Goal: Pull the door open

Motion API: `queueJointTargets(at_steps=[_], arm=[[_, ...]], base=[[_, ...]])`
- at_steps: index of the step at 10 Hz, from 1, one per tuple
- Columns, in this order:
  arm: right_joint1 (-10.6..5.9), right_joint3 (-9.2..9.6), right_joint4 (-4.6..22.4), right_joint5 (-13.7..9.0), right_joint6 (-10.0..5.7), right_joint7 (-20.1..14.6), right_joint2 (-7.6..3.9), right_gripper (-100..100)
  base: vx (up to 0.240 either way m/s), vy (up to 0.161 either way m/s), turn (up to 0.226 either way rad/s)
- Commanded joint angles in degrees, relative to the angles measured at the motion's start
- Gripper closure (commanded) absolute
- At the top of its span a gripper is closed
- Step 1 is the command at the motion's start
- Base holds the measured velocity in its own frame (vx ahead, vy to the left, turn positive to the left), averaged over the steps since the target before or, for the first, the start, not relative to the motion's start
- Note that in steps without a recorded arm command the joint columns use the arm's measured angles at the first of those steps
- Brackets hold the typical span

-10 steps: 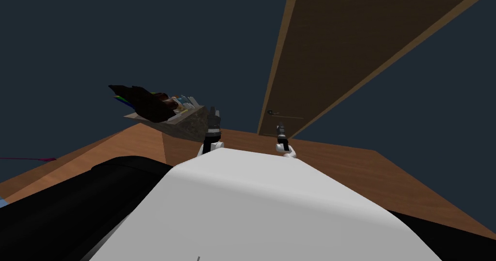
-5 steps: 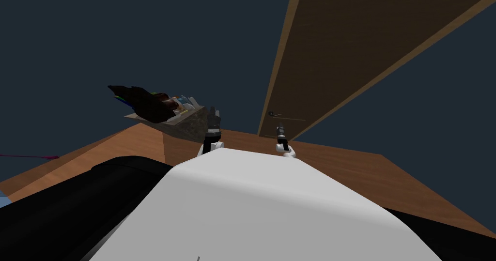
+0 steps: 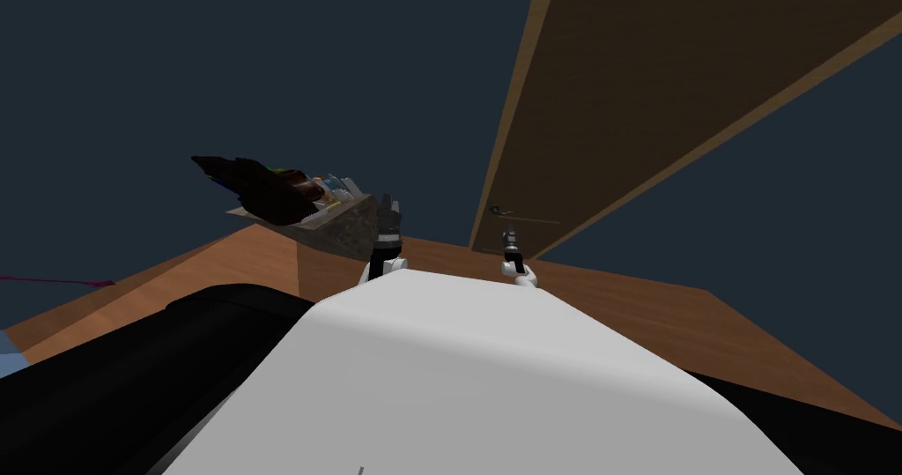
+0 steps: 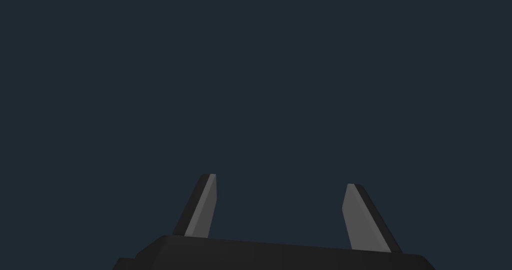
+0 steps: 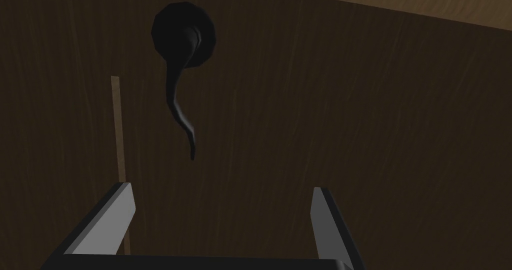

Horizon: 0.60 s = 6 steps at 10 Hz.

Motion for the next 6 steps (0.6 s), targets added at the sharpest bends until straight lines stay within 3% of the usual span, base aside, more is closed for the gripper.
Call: queueJointTargets(at_steps=[1, 6], arm=[[-1.06, -0.27, 2.45, -0.19, -0.01, -0.08, -0.21, -100], [-4.06, -0.97, 9.16, -0.66, -0.59, -0.21, -0.71, -100]], base=[[0.128, -0.008, 0.051], [0.093, -0.014, 0.029]])
